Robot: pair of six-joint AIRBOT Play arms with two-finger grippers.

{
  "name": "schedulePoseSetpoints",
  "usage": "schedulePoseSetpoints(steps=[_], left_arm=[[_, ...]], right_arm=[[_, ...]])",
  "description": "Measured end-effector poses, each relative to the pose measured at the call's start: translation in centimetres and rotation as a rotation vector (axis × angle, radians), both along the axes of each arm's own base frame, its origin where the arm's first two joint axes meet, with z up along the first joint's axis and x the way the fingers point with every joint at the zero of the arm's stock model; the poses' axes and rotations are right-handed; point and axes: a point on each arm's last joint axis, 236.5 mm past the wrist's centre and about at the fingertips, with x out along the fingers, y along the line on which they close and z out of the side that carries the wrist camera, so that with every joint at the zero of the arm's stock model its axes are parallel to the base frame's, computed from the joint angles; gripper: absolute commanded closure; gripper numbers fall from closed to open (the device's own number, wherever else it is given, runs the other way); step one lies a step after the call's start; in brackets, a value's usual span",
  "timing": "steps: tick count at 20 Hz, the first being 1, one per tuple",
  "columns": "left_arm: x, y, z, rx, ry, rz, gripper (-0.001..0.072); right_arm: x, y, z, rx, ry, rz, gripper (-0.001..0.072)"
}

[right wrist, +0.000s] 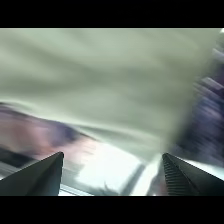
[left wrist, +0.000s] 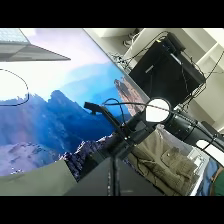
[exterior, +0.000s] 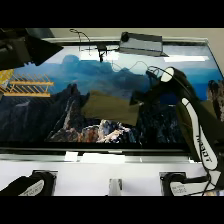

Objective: Fold the shirts.

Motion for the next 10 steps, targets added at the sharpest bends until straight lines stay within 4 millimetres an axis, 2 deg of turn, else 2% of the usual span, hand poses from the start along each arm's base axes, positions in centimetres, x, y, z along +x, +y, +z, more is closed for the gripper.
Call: schedulePoseSetpoints(steps=[2,3,8,10], left_arm=[[0.1,0.0,-0.2,0.0,0.011,0.004,0.0674],[0.2,0.0,-0.3,-0.002,0.018,0.006,0.0674],[0.4,0.1,-0.6,-0.004,0.037,0.013,0.0674],[0.4,0.1,-0.6,-0.006,0.04,0.013,0.0674]], right_arm=[[-0.7,-1.9,-2.0,-0.019,0.045,-0.038,0.0116],[-0.9,-2.0,-3.0,-0.008,0.061,-0.057,0.0116],[0.3,-0.1,-6.4,0.094,0.09,-0.164,0.0121],[1.0,0.6,-7.3,0.126,0.091,-0.2,0.015]])
